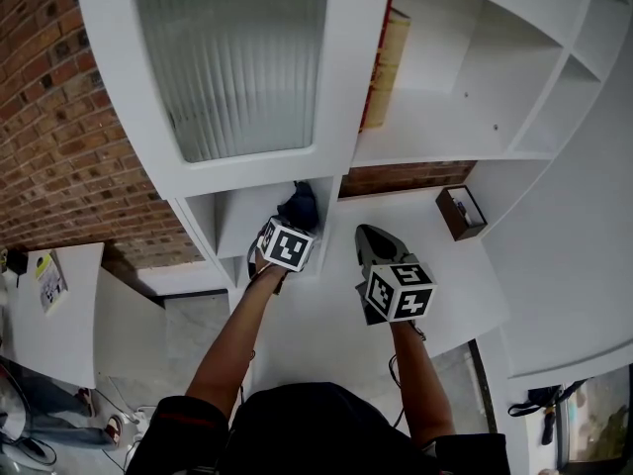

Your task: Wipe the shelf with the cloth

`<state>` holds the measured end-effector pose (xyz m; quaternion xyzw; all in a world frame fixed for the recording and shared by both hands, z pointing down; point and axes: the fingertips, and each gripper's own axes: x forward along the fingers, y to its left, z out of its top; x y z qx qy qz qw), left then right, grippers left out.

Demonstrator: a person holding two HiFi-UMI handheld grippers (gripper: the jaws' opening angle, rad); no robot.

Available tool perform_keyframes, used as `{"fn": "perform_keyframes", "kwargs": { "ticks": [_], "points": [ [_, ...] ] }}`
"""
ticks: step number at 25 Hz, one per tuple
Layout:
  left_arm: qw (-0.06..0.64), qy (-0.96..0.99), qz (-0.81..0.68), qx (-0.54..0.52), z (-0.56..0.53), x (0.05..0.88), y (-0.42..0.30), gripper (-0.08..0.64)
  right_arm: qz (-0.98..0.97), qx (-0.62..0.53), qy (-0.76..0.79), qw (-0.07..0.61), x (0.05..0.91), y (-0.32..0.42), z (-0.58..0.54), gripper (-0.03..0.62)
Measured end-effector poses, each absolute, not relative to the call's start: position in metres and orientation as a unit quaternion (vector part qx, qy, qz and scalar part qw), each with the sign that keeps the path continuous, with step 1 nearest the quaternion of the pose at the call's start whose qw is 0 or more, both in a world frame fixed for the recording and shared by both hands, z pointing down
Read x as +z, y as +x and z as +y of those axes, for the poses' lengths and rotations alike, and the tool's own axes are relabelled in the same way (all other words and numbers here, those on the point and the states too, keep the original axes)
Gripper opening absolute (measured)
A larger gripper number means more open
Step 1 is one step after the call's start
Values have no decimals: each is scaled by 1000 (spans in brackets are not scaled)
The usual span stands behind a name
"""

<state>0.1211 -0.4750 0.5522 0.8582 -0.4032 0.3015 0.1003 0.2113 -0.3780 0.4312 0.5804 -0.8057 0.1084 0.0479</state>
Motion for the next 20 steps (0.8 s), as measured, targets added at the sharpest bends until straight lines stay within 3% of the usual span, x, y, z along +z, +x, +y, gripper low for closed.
{"fn": "perform_keyframes", "kwargs": {
  "ticks": [20],
  "points": [
    [120, 831, -457, 292, -485, 550, 59, 71, -833, 112, 540, 51, 433, 173, -397, 17]
  ]
}}
